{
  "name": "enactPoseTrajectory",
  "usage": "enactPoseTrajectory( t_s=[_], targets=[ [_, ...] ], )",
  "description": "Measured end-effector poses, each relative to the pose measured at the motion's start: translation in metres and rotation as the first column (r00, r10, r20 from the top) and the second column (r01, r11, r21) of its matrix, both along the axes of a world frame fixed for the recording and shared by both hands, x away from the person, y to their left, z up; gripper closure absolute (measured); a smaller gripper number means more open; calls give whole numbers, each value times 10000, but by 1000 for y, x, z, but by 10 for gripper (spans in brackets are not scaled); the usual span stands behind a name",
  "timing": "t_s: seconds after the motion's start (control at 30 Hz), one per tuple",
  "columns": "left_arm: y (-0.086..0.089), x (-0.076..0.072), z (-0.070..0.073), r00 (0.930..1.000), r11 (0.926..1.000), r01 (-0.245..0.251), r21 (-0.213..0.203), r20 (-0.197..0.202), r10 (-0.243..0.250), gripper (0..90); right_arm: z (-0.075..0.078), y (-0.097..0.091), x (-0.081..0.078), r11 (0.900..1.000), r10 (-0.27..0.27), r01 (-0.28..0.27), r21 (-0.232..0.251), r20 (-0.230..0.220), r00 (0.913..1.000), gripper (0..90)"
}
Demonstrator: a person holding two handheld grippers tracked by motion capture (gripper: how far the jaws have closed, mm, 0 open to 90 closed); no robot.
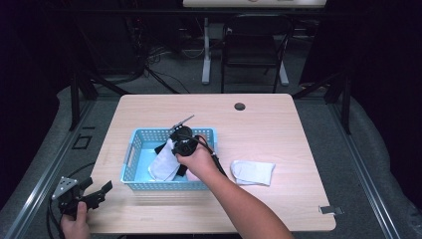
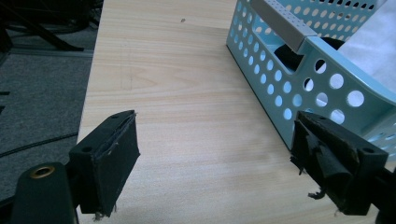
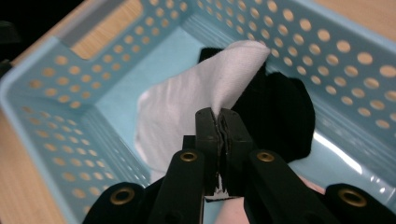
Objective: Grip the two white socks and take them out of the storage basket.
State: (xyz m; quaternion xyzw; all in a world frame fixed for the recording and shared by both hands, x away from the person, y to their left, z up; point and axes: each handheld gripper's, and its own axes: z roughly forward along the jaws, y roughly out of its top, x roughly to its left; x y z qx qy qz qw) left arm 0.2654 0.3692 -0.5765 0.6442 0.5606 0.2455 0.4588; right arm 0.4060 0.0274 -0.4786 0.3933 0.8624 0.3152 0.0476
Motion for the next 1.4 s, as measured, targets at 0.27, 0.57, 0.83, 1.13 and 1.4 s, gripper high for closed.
enactPoseTrajectory(
  t_s=[0.27, 0.57, 0.83, 1.13, 1.4],
  targets=[
    [0, 0, 0, 10000, 10000, 0, 16, -9, 0, 151, 25, 2, -34, 9936, 678, -854, 743, 2142, 9744, 878],
    [0, 0, 0, 10000, 10000, 6, 39, -1, -6, 151, 45, -11, -67, 9752, 58, -975, 1988, 4170, 9089, 878],
    [0, 0, 0, 10000, 10000, 3, 36, 11, -3, 151, 57, -37, -85, 9351, -869, -786, 3455, 4387, 8944, 879],
    [0, 0, 0, 10000, 10000, 8, 39, 6, -8, 151, 70, -79, -98, 9291, -1267, -382, 3679, 4134, 9017, 880],
    [0, 0, 0, 10000, 10000, -3, 36, -26, 3, 151, 76, -119, -112, 9210, -2019, 265, 3886, 4181, 8857, 880]
  ],
)
